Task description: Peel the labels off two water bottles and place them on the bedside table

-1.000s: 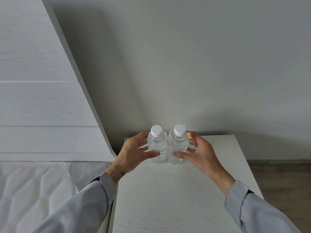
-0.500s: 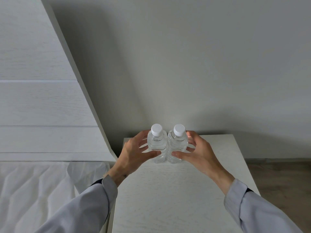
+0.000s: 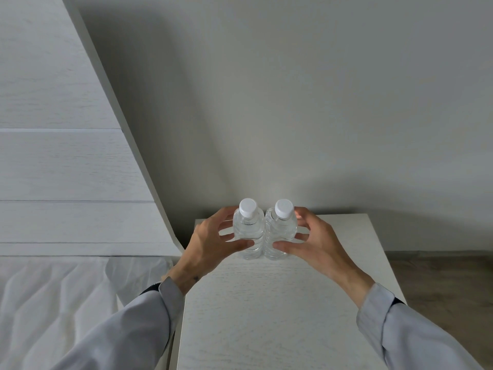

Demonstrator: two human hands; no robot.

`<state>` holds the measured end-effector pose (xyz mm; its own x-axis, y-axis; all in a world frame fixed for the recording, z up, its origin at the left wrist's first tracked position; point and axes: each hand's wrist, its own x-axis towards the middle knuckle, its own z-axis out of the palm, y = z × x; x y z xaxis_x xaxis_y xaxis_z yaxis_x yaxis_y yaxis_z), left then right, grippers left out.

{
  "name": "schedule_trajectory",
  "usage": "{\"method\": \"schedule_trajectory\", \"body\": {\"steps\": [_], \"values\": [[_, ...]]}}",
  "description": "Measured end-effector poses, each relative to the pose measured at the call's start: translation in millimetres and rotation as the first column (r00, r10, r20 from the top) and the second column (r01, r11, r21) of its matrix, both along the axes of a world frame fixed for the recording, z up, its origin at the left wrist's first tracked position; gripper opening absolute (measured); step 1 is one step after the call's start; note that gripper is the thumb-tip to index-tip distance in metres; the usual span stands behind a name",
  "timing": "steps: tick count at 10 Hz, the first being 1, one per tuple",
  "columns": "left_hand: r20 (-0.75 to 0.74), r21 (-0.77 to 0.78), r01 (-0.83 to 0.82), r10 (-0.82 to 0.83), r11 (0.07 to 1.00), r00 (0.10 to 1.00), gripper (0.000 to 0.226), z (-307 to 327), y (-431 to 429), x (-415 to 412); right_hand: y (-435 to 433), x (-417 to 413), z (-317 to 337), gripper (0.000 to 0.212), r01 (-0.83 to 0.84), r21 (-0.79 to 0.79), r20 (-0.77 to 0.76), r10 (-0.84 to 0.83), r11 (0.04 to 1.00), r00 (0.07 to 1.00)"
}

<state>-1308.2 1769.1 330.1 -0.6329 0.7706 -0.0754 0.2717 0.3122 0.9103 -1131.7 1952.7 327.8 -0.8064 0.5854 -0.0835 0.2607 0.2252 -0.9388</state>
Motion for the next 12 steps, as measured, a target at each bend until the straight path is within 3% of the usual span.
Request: {"method": "schedule_trajectory", "body": {"steps": [5,9,12], "values": [[0.015,-0.024,0.001,0.0,1.0,1.0,0.075,2,-2,3,-4,0,0,0.067,0.04,0.004,0.015,-0.04,0.999,0.999],[-0.064,-0.052,0.038,-0.041,0.998,0.997,0.078,2,-3,2,-4,0,5,0.069,0.019,0.021,0.048,-0.02,1.0,0.999],[-0.192,-0.104,0.018,-0.038,0.994,0.981,0.091,58,-8,6,-8,6,57,0.104,-0.035,0.028,0.167,0.03,0.999,0.986]]}}
